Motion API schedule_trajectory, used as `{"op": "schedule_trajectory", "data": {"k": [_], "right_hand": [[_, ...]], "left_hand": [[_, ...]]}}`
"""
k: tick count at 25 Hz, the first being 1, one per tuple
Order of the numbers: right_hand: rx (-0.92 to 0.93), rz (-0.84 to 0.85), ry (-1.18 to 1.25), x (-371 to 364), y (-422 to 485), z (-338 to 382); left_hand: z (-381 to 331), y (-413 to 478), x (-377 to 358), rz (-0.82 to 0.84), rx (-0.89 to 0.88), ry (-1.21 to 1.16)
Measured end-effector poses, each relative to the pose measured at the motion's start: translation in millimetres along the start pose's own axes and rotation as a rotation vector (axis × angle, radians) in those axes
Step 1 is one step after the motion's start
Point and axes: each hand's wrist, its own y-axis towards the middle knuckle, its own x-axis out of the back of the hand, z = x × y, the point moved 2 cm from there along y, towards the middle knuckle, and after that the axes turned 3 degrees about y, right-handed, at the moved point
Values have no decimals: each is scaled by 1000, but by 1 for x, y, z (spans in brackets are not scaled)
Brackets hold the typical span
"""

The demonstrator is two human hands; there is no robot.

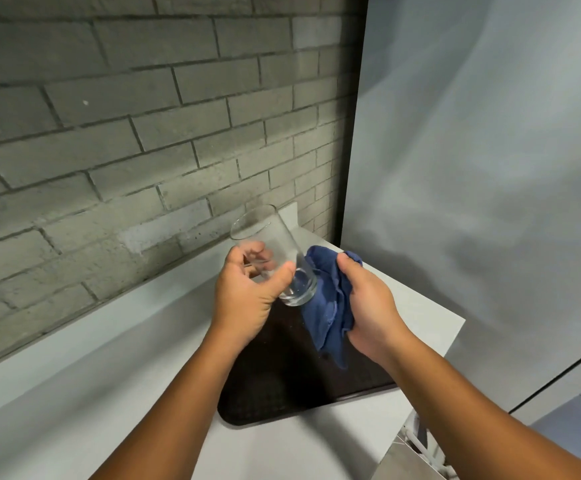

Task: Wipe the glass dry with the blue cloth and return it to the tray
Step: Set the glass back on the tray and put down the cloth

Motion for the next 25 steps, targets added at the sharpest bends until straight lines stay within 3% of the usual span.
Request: {"op": "schedule_trajectory", "data": {"k": [4,10,15,25], "right_hand": [[153,-72,-127,26,0,17],[141,-73,-55,49,-8,19],[126,-69,-48,48,-1,17],[149,20,-73,42,5,16]], "left_hand": [[47,6,-3,9,120,122],[123,-5,-37,80,246,303],[143,-11,-50,145,276,458],[147,-23,-51,216,391,504]]}}
